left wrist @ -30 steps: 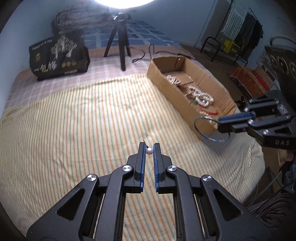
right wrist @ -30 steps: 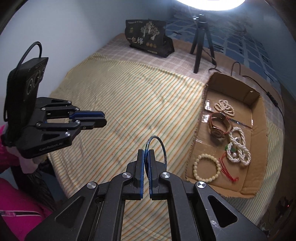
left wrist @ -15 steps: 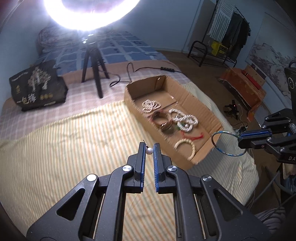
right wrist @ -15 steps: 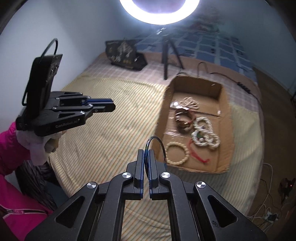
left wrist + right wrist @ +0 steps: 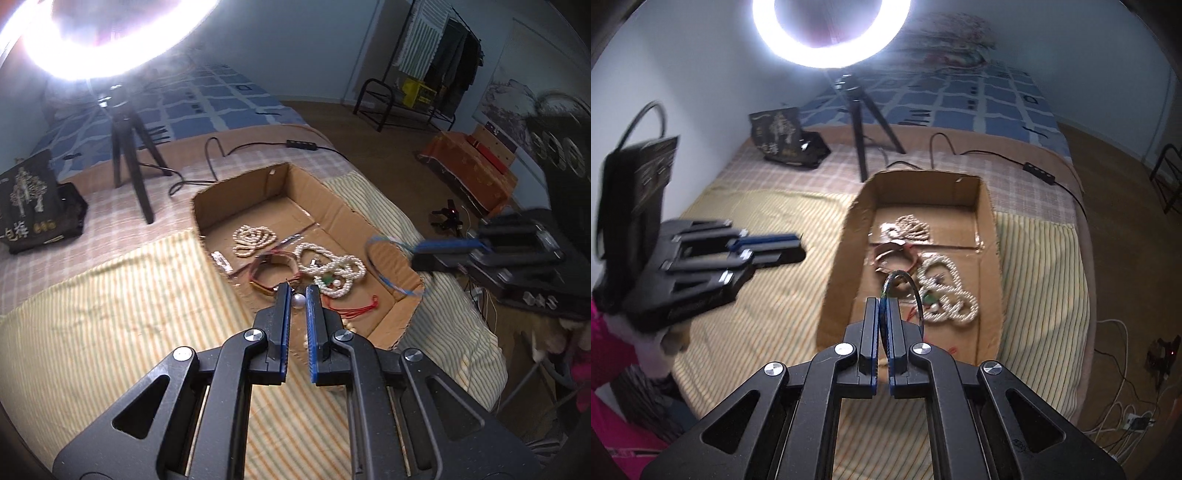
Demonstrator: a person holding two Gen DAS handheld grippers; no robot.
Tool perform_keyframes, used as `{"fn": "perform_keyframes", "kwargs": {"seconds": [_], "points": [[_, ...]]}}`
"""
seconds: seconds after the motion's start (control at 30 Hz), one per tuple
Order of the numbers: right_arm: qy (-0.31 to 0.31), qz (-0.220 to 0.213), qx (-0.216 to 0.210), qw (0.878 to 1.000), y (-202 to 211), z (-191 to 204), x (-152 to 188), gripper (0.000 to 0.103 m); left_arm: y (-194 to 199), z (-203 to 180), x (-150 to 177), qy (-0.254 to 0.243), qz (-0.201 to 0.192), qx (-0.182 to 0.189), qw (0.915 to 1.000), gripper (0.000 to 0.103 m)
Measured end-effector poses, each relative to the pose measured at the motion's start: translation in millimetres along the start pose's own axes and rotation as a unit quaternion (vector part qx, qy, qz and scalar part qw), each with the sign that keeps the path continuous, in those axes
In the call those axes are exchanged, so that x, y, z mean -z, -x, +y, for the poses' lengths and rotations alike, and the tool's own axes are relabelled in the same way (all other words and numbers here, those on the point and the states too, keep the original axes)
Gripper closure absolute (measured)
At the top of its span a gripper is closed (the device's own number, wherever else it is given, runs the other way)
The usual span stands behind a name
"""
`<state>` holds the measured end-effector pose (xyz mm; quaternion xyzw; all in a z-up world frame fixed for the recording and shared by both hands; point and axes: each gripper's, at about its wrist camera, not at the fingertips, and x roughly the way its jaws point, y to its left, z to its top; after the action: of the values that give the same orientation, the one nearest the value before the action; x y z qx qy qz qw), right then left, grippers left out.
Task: Organize jewelry
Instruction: 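Carry the dark bangle and pearl earring over the box with both tools, then open both tools to release the bangle and earring into the box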
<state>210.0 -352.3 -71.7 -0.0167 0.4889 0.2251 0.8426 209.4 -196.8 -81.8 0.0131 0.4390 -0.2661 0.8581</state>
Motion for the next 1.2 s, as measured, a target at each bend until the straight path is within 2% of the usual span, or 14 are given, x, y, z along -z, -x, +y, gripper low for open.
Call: {"fn": "perform_keyframes", "kwargs": {"seconds": [0.43, 0.9, 0.97, 1.03, 1.07, 1.1, 1.17, 1.2], "points": [[-0.025, -0.012, 0.001, 1.0, -43, -32, -41, 0.101, -21, -24, 6, -0.025, 0.013, 0.007, 0.9996, 0.097], [-0.037, -0.007, -0.004, 0.999, -66, -36, -48, 0.1, -28, -23, 5, -0.034, 0.015, 0.007, 0.9993, 0.097], [-0.042, -0.004, 0.005, 0.999, -67, -36, -48, 0.094, -27, -24, 4, -0.035, 0.013, 0.006, 0.9993, 0.097], [-0.046, -0.001, 0.015, 0.999, -68, -36, -46, 0.069, -26, -23, 4, -0.036, 0.012, 0.002, 0.9993, 0.096], [-0.047, -0.002, 0.018, 0.999, -68, -37, -46, 0.066, -26, -23, 4, -0.036, 0.013, -0.001, 0.9993, 0.089], [-0.048, -0.004, 0.022, 0.999, -67, -36, -44, 0.062, -25, -23, 4, -0.037, 0.012, -0.001, 0.9992, 0.07], [-0.051, -0.004, 0.033, 0.998, -66, -37, -43, 0.054, -22, -23, 4, -0.036, 0.003, -0.005, 0.9993, 0.052], [-0.053, -0.005, 0.038, 0.998, -66, -37, -43, 0.048, -21, -23, 4, -0.037, 0.0, -0.006, 0.9993, 0.051]]}}
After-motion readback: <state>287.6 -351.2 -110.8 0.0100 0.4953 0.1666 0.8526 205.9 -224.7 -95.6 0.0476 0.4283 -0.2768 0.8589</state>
